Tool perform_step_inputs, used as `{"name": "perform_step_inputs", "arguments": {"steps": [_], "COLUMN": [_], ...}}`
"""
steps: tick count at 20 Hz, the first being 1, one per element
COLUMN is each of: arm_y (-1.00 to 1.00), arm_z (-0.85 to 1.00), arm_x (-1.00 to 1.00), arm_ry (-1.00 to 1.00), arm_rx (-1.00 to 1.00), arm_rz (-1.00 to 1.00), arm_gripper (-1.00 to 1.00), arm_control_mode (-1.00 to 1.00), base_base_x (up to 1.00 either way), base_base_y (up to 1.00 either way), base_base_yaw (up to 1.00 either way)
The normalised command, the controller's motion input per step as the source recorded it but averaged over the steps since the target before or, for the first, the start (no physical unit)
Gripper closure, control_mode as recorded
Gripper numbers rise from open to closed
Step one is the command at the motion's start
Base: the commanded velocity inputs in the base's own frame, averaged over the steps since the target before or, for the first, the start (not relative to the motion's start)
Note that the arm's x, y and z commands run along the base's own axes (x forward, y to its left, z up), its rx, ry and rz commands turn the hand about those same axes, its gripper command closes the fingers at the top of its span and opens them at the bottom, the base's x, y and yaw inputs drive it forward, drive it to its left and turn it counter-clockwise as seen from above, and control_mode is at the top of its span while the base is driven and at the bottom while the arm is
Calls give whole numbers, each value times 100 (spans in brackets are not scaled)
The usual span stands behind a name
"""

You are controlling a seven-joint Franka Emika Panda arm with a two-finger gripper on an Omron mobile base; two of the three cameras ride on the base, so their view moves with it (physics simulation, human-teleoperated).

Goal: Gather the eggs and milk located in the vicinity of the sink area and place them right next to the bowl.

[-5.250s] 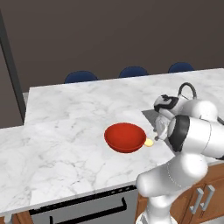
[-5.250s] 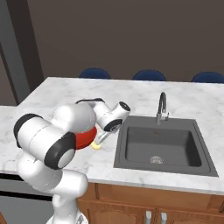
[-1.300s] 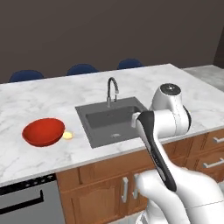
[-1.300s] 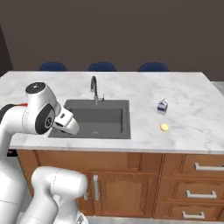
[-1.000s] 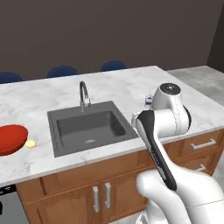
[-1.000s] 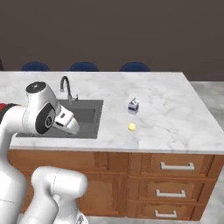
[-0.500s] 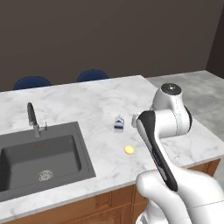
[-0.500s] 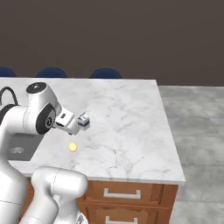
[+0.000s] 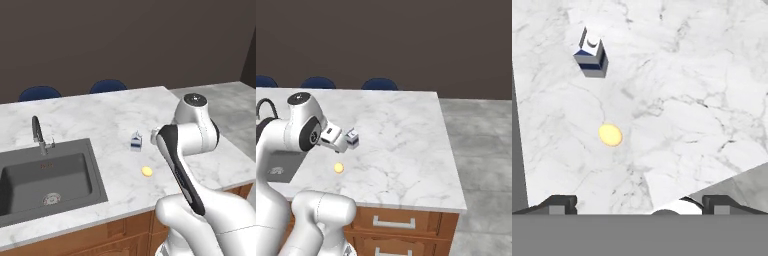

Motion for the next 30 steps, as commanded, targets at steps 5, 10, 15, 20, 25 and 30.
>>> {"name": "perform_step_inputs", "arguments": {"steps": [5, 10, 15, 20, 25, 30], "arm_y": [0, 0, -2, 18, 11, 10], "arm_z": [-8, -23, -25, -18, -41, -40], "arm_x": [62, 82, 11, -29, -30, -1], "arm_ry": [22, 40, 21, -2, -13, -14], "arm_rx": [1, 5, 3, 1, 0, 0], "arm_rz": [1, 18, 36, 24, 22, 18], "arm_gripper": [-100, -100, -100, -100, -100, -100], "arm_control_mode": [-100, -100, -100, -100, -100, -100], "base_base_x": [0, 0, 0, 0, 0, 0], "base_base_y": [0, 0, 0, 0, 0, 0], "base_base_yaw": [0, 0, 0, 0, 0, 0]}}
